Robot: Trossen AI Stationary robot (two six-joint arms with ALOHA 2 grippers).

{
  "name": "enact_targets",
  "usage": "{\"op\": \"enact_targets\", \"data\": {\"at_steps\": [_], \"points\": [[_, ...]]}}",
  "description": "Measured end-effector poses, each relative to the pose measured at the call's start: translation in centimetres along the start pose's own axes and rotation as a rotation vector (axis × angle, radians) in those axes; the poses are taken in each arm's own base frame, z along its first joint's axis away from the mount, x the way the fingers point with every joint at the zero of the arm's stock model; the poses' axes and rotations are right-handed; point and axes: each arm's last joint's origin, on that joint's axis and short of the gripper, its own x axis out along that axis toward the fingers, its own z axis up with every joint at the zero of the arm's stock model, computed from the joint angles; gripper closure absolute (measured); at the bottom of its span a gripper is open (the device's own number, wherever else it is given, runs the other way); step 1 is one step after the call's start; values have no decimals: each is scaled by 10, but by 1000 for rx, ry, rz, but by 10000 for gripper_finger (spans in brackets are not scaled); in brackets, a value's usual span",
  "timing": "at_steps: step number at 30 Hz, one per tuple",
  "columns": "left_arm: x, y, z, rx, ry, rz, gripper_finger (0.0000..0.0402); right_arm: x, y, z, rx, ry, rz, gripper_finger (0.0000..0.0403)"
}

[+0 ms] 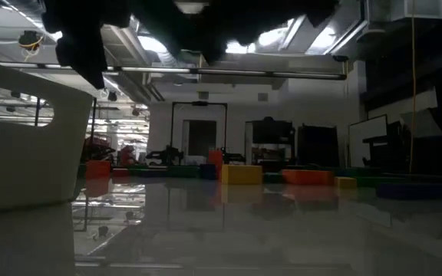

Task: Sort blocks by size
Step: Put the rectangular green game piece into the white bin

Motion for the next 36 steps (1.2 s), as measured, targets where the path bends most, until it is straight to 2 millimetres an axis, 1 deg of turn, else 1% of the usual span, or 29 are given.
{"op": "enact_targets", "data": {"at_steps": [3, 5, 8, 11, 19, 22, 26, 28, 32, 36], "points": [[-9, 7, 2, -14, -43, 4, 192, 1, 6, 13, -38, -122, -23, 308], [-13, 10, 3, -8, -58, 4, 192, 6, 9, 19, -61, -205, -25, 306], [-17, 14, 5, -22, -77, 6, 192, 17, 10, 19, -83, -291, -31, 303], [-18, 17, 5, -29, -72, 22, 192, 35, 8, 10, -83, -314, -32, 302], [-17, 23, 7, -47, -63, 53, 192, 88, -3, -10, -72, -278, -33, 300], [-16, 24, 8, -55, -65, 59, 192, 101, -4, -15, -68, -261, -28, 300], [-16, 27, 8, -60, -51, 77, 192, 106, -4, -18, -66, -254, -27, 297], [-16, 30, 6, -61, -35, 101, 192, 106, -4, -19, -63, -241, -25, 288], [-15, 38, 5, -102, -26, 190, 192, 106, -5, -19, -16, -240, -23, 244], [-15, 50, 4, -248, -26, 307, 192, 106, -6, -20, 20, -233, -78, 195]]}}
